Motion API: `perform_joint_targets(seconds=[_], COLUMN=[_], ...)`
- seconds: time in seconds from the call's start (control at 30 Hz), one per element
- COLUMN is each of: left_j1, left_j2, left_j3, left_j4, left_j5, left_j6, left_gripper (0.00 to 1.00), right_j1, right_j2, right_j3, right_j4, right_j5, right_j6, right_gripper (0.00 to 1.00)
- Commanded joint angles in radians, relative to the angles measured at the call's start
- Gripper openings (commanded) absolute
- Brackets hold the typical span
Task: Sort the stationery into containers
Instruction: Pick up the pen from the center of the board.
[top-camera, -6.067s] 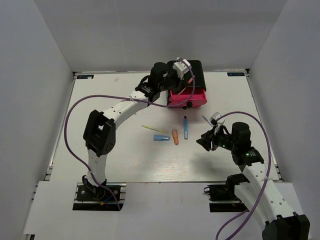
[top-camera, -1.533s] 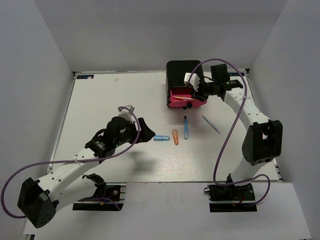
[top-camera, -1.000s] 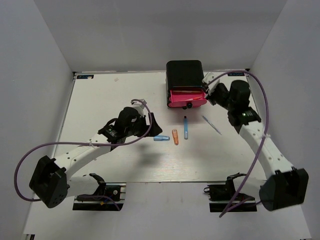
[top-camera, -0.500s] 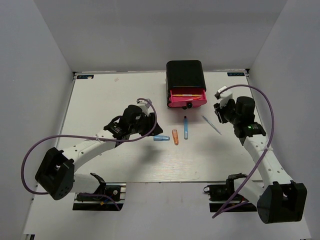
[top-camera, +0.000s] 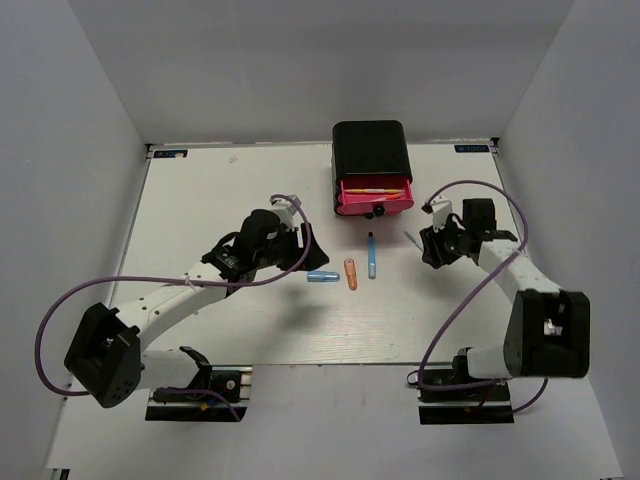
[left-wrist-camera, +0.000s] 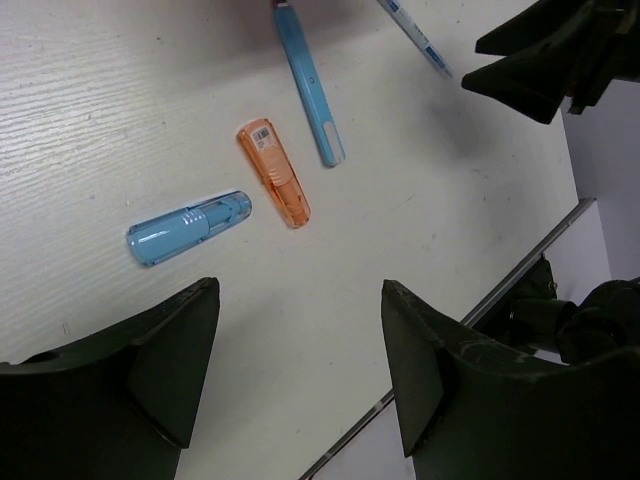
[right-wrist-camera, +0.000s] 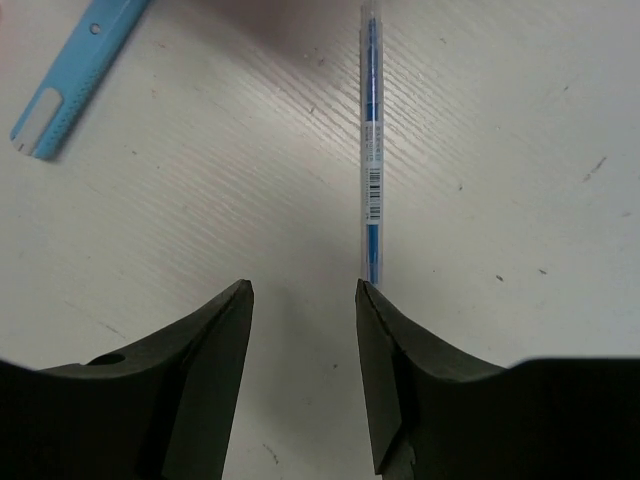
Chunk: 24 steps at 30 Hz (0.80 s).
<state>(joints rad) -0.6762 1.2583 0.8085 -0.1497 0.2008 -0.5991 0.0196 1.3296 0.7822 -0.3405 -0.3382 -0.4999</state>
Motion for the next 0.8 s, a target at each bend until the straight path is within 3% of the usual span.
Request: perform_joint_targets(seconds=[0.0,0.43,0.77], left_j1=[-0.003,-0.003,-0.003], left_j2=[-0.043,-0.054,-0.025], left_j3=[-0.002,-0.002,-0.002], left_j4=[0.012,0.002,0.002], left_j5=[-0.015,-0.034,-0.034], left_j6=[0.002,0.002,0.002], left_gripper=[0.76,0.76,0.76], right_j1=[-0.006,-0.007,-0.009], right_j2=[0.089,0.298,0.318], right_j3=[0.101,0.183,0.114], right_j4=[-0.022,0.041,0.084], right_j5=[-0.030,0.053,0.103], right_j6=[-0.006,-0.006,-0.023], right_gripper=[0.52,0.50,0.38])
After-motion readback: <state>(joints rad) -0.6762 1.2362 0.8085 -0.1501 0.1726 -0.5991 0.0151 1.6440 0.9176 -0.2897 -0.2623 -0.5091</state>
